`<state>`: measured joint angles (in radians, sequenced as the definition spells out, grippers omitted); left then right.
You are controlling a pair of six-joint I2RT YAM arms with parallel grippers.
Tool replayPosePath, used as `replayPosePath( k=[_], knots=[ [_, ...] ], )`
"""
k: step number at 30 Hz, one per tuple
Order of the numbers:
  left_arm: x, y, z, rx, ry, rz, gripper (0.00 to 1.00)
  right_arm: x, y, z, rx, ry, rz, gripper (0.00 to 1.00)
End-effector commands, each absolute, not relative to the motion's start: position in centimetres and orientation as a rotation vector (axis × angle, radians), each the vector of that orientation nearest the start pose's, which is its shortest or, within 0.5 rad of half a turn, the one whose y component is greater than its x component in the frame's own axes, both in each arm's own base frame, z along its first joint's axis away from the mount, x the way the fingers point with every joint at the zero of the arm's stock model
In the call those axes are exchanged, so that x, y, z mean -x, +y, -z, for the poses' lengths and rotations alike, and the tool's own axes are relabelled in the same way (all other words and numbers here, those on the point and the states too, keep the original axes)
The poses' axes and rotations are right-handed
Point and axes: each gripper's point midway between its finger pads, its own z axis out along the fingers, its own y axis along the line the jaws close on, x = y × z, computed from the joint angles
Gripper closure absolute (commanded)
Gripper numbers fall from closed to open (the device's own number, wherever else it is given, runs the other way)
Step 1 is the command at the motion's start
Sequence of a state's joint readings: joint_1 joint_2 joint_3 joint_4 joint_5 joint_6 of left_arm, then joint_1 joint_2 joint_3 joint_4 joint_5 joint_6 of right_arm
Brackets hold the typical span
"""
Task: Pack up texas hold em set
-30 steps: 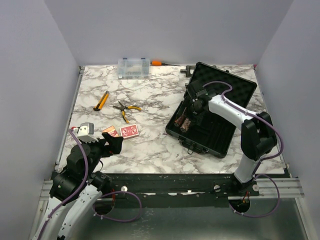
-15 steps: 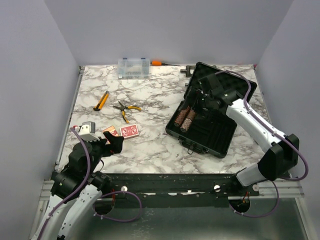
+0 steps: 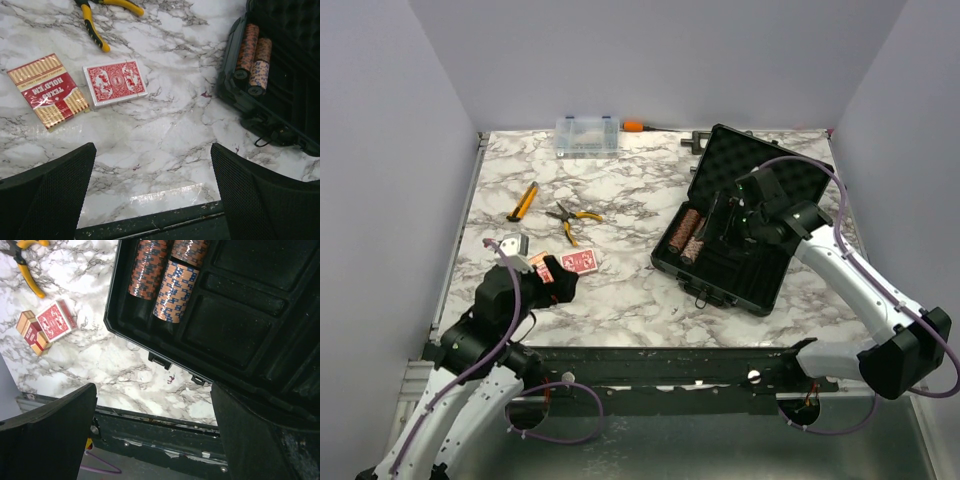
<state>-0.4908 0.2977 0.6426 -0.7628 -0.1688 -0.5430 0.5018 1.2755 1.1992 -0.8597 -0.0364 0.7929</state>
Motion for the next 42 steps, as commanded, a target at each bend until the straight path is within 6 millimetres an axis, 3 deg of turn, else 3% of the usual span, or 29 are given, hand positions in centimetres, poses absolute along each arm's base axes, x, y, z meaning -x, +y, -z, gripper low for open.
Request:
replayPosePath(
  k=[1, 8, 14, 27, 36, 42],
  knots=[
    [-17.7, -9.9, -18.6, 0.114, 2.112, 0.529, 0.04, -25.1, 17.0, -18.4, -0.331, 2.597, -0.479, 0.02],
    [-18.1, -11.6, -16.6, 0.101, 2.297, 0.532, 0.02, -24.5, 16.4, -17.7, -0.321, 2.607, -0.451, 0.02],
    [-19.6, -12.6, -15.5, 0.147, 2.428, 0.489, 0.02, -24.0, 16.1, -17.0, -0.323, 2.625, -0.436, 0.02],
    [-24.8, -11.8, -11.9, -0.003, 2.644, 0.123, 0.02, -23.5, 15.6, -17.2, -0.323, 2.619, -0.426, 0.00],
    [-27.2, -10.5, -10.1, 0.223, 2.688, -0.021, 0.02, -22.6, 15.4, -16.6, -0.343, 2.636, -0.433, 0.00],
    [-28.1, -11.4, -8.6, 0.309, 2.710, 0.035, 0.01, -22.7, 15.4, -16.1, -0.356, 2.643, -0.431, 0.00]
  ],
)
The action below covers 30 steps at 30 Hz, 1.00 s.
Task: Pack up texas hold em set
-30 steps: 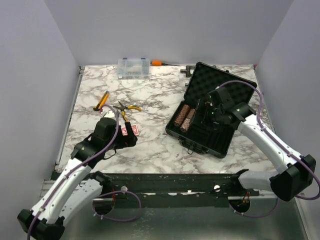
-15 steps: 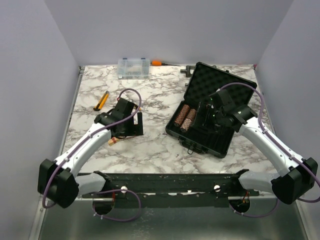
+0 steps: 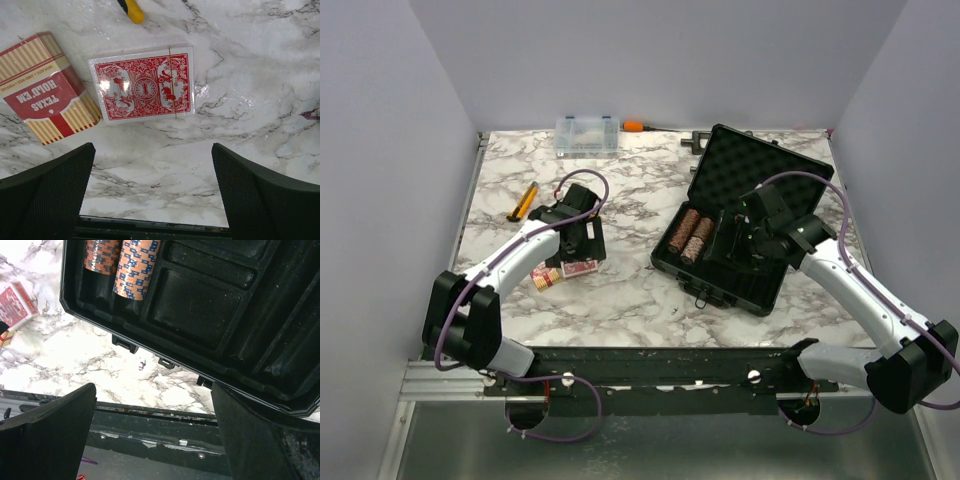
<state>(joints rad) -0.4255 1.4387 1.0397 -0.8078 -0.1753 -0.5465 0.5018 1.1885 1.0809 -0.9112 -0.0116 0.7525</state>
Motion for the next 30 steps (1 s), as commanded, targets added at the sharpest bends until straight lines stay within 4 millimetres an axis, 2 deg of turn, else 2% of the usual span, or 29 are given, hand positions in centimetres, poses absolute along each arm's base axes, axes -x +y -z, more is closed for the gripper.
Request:
replayPosePath(
  k=[1, 12, 18, 21, 30],
  knots=[
    [-28.3, -11.4, -8.4, 0.324, 2.710, 0.041, 0.02, -22.5, 15.9, -16.1, -0.347, 2.657, -0.459, 0.00],
    [-30.0, -10.3, -6.4, 0.402, 2.737, 0.061, 0.02, -22.6, 16.0, -16.3, -0.328, 2.677, -0.448, 0.00],
    [-30.7, -11.4, -5.4, 0.338, 2.757, 0.153, 0.02, -22.8, 16.3, -16.0, -0.321, 2.688, -0.453, 0.00],
    [-31.1, -11.3, -5.1, 0.310, 2.764, 0.138, 0.01, -23.1, 16.5, -16.2, -0.321, 2.684, -0.458, 0.00],
    [-30.8, -11.1, -4.1, 0.320, 2.784, 0.153, 0.02, -22.9, 16.3, -16.0, -0.337, 2.688, -0.451, 0.00]
  ],
)
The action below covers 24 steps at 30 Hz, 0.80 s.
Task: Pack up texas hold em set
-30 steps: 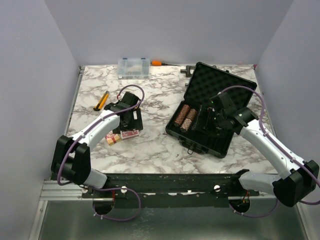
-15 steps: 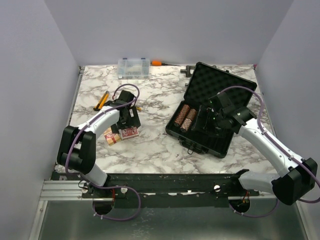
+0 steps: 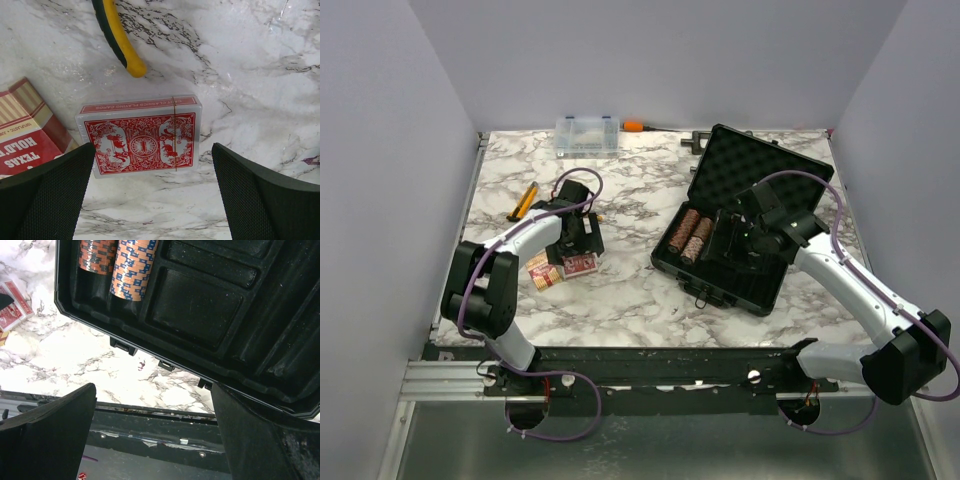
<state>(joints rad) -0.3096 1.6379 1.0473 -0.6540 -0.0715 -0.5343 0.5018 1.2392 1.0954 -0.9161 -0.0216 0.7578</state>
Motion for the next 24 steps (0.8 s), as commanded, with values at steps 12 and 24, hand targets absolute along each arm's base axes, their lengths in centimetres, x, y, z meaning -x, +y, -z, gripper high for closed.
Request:
replayPosePath(
  k=[12, 24],
  knots=[
    [-28.9, -9.7, -4.3, 0.507, 2.800, 0.107, 0.02, -22.6, 17.0, -15.6, -0.371, 2.692, -0.516, 0.00],
    [-28.8, -10.0, -4.1, 0.509, 2.862, 0.183, 0.04, -22.4, 17.2, -15.7, -0.375, 2.689, -0.541, 0.00]
  ],
)
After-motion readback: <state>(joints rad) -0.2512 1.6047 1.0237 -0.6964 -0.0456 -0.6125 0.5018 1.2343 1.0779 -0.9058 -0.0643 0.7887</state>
